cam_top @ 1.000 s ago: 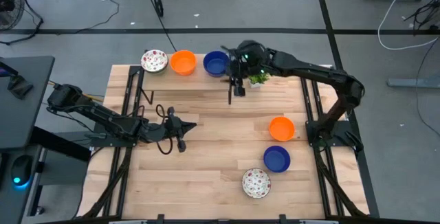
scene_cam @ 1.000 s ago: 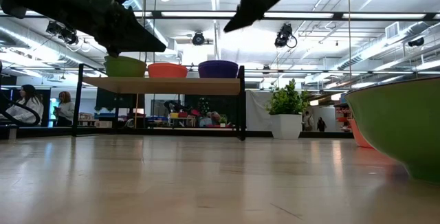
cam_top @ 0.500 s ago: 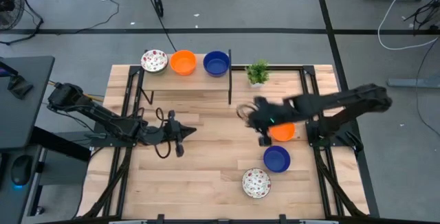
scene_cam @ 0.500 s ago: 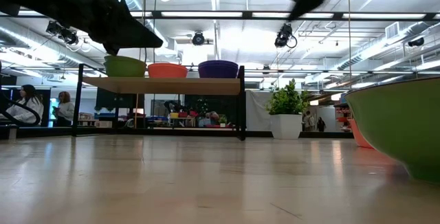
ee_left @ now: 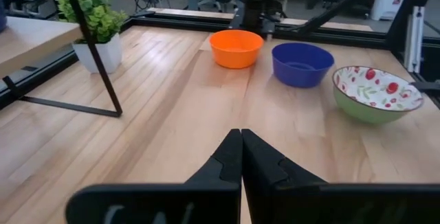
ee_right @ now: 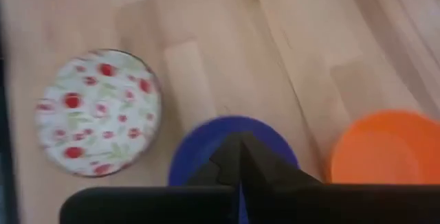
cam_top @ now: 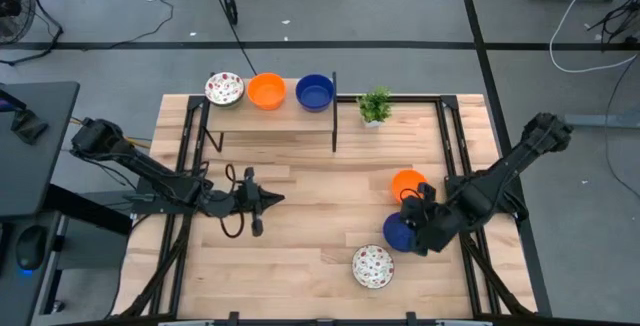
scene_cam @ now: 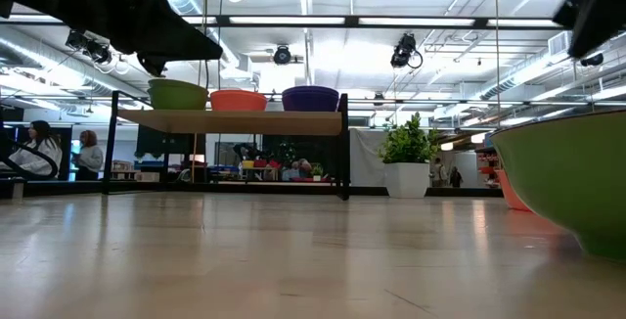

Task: Pick & Place Mini bowls
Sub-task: Stack the orange bowl on top of the stacked orange bowls on the shelf

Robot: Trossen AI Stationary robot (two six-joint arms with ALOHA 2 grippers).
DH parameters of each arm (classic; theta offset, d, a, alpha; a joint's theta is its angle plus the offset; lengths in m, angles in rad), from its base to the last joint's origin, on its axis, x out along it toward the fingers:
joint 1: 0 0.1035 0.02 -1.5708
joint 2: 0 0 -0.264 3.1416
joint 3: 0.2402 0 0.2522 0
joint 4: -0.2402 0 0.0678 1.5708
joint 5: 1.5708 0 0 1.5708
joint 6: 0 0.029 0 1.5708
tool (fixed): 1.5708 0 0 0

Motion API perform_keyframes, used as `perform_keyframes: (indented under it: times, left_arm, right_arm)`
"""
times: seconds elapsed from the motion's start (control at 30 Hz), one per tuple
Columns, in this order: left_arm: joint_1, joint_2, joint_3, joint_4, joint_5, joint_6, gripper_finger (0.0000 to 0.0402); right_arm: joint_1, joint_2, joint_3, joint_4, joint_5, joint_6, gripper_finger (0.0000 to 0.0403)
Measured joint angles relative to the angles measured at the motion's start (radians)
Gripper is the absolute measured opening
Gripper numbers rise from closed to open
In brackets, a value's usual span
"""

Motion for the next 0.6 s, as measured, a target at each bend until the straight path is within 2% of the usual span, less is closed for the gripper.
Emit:
perform_keyframes:
  times: [0.1,0.2,0.43,0.5,0.6]
  left_arm:
    - [-0.006,0.022,0.000,0.016,-0.003,-0.003,0.0003]
    - [-0.007,0.055,0.000,0.048,-0.006,-0.020,0.0003]
    - [-0.006,0.158,0.000,0.151,-0.006,-0.027,0.0003]
    - [-0.006,0.179,0.000,0.176,-0.006,-0.027,0.0003]
    - [-0.006,0.197,0.000,0.192,-0.006,-0.029,0.0003]
  right_arm:
    - [-0.007,0.000,-0.078,0.012,0.023,0.090,0.0017]
    - [-0.062,0.000,-0.159,0.035,0.029,0.145,0.0049]
    - [-0.244,0.001,-0.259,0.116,0.014,0.081,0.0158]
    - [-0.288,0.001,-0.265,0.131,0.009,0.055,0.0175]
    - [-0.343,0.001,-0.282,0.141,0.004,0.019,0.0181]
